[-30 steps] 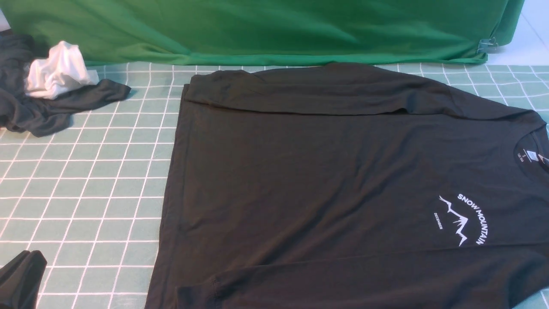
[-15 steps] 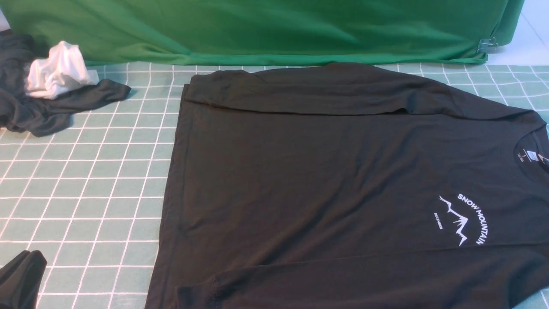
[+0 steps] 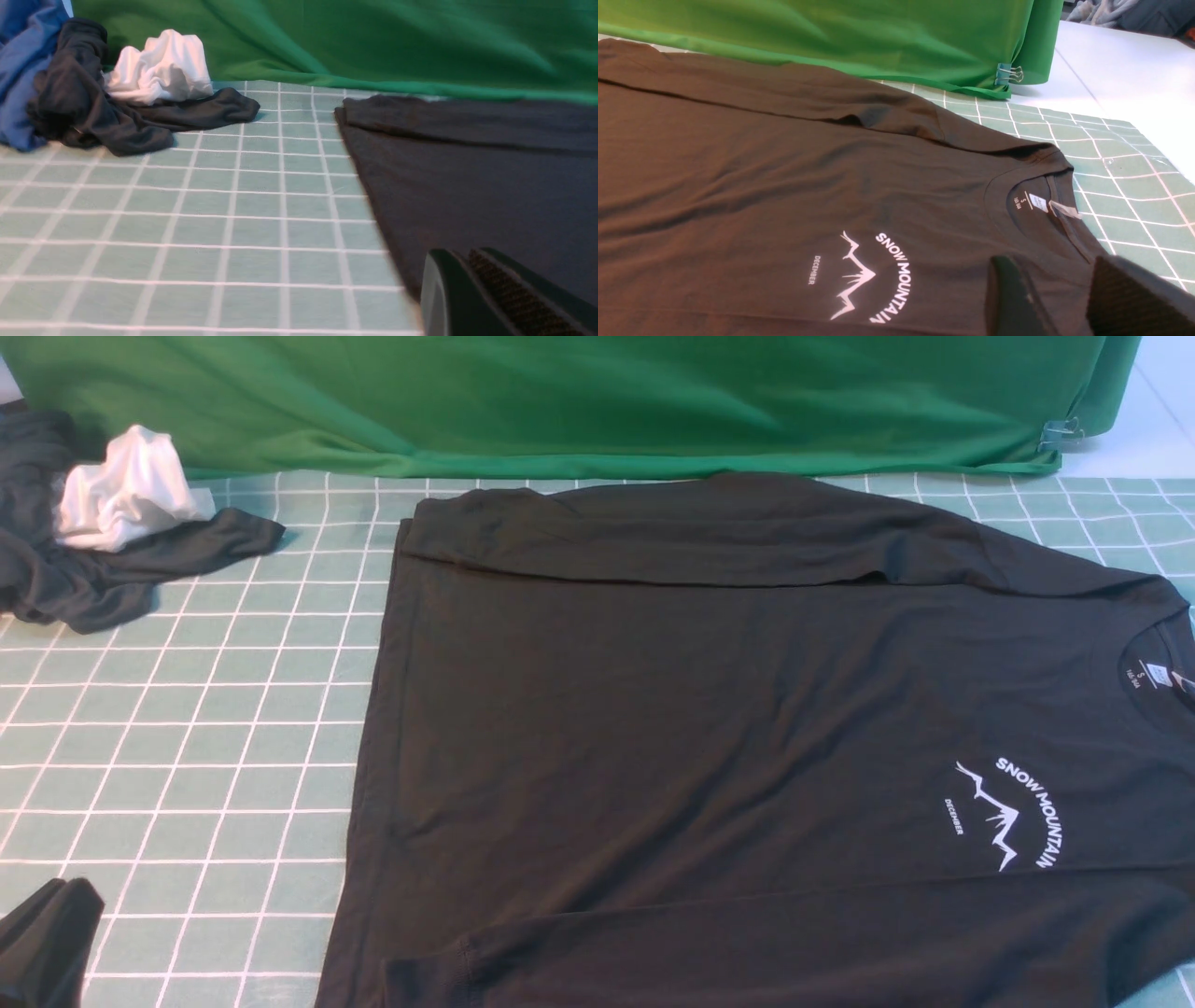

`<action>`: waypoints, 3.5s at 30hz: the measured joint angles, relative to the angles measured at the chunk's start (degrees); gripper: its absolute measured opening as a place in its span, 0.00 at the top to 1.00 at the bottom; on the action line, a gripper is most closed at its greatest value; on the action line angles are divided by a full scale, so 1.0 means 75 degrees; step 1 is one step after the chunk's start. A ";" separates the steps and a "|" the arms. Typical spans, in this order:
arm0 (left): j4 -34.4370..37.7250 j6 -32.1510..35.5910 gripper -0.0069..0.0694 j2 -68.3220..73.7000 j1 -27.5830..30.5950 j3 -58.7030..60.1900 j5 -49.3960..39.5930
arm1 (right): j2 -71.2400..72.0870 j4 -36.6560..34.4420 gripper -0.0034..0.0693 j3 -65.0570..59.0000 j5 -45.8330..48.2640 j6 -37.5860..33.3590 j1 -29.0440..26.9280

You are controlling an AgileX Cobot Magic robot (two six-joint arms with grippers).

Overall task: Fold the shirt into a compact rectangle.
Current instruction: 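Grasp the left edge of the dark T-shirt lying flat on the table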

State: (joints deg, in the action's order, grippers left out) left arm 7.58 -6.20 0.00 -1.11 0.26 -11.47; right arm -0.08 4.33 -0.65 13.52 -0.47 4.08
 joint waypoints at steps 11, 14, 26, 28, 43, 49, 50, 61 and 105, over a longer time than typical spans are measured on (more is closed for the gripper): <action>0.5334 -0.2953 0.89 0.0000 0.0000 0.0000 0.0228 | 0.0000 0.0014 0.62 0.0000 -0.0383 -0.0122 0.0000; 0.4706 -0.2953 0.89 0.0000 0.0000 0.0000 0.0273 | 0.0000 -0.0073 0.62 0.0000 -0.0495 0.0063 0.0000; 0.3824 -0.2893 0.89 -0.0003 0.0000 -0.0591 0.0454 | 0.0000 -0.3174 0.62 0.0000 -0.1295 0.5396 0.0000; 0.3714 -0.2775 0.89 -0.0007 0.0000 -0.0924 0.0438 | 0.0000 -0.3197 0.62 0.0000 -0.1582 0.5461 0.0000; 0.3190 0.0319 0.89 0.5083 0.0000 -0.6199 -0.5284 | -0.0547 -0.1049 0.91 0.2141 -0.1294 0.4929 0.0473; 0.3183 0.1130 0.85 0.8011 -0.0007 -0.5703 -0.6156 | -0.2528 -0.0645 0.92 0.4885 0.4058 0.1004 0.1359; 0.3183 0.1146 0.85 0.8088 -0.0007 -0.5668 -0.6156 | -0.2587 -0.0646 0.92 0.4919 0.4167 0.0963 0.1359; 0.4010 0.2717 0.67 0.9960 -0.0007 -0.4205 -0.5367 | -0.5241 -0.0704 0.92 0.5185 0.5804 0.0218 0.1470; 0.2993 0.0826 0.49 1.1252 -0.2289 -0.4259 -0.2251 | -0.6520 -0.0857 0.59 0.5185 0.4995 0.0063 0.1470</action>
State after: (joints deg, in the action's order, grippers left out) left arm 30.02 0.00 84.39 -18.28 -31.69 -28.36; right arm -48.98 -2.10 38.23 50.98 0.00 15.10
